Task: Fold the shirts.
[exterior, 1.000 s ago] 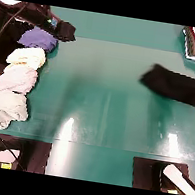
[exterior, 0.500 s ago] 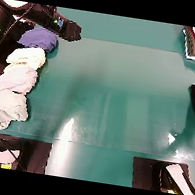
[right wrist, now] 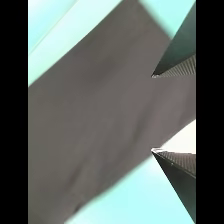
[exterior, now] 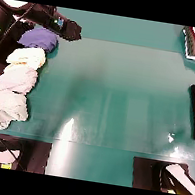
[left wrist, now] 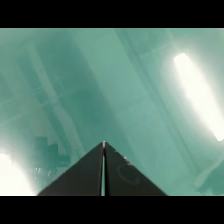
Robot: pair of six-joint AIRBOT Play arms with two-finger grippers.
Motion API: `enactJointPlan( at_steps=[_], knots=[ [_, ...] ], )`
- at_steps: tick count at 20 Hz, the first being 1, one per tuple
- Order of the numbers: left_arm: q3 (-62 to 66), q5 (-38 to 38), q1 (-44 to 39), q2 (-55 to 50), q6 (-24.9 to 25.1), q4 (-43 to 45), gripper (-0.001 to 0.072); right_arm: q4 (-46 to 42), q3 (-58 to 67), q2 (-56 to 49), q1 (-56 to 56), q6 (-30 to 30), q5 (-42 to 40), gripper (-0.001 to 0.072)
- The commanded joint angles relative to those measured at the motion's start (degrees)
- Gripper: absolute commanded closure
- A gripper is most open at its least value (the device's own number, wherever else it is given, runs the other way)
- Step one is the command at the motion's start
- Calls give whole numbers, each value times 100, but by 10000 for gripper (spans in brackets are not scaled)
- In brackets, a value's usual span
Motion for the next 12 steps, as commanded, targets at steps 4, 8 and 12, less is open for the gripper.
enactJointPlan(
  at_steps=[4, 8, 12],
  knots=[
    [0, -39, -2, 4, 0, 0, 685, 214, 935, -90, 2430, 33, 308, 207],
    [0, -68, -2, 4, 0, -2, 685, 201, 942, -87, 4019, 31, 83, 693],
    [0, 55, -2, 4, 2, -2, 685, 201, 938, -87, 4852, 31, -26, 694]
  ],
)
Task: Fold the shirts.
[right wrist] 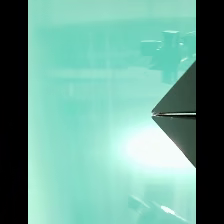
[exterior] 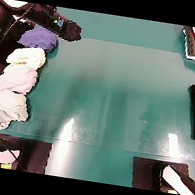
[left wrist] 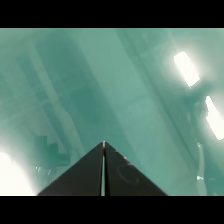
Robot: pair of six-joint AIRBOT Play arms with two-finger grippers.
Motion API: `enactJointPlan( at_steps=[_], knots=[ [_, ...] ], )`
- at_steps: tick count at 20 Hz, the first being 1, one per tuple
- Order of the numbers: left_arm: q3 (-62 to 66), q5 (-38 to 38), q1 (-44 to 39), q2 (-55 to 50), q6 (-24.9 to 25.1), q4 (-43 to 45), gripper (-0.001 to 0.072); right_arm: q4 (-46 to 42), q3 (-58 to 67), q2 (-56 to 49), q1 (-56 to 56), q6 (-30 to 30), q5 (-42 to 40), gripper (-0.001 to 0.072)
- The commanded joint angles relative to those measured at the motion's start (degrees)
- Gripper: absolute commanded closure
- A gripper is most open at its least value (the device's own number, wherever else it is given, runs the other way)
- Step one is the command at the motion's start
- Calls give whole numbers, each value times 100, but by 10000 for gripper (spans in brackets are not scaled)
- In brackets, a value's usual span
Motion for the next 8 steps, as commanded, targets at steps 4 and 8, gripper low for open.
enactJointPlan(
  at_steps=[4, 8],
  knots=[
    [0, 101, -2, 4, 0, 0, 685, 4, 13, -4, 809, -4, 13, 693],
    [0, 101, -2, 4, 2, 0, 685, 9, 15, -4, 804, -4, 42, 694]
  ],
)
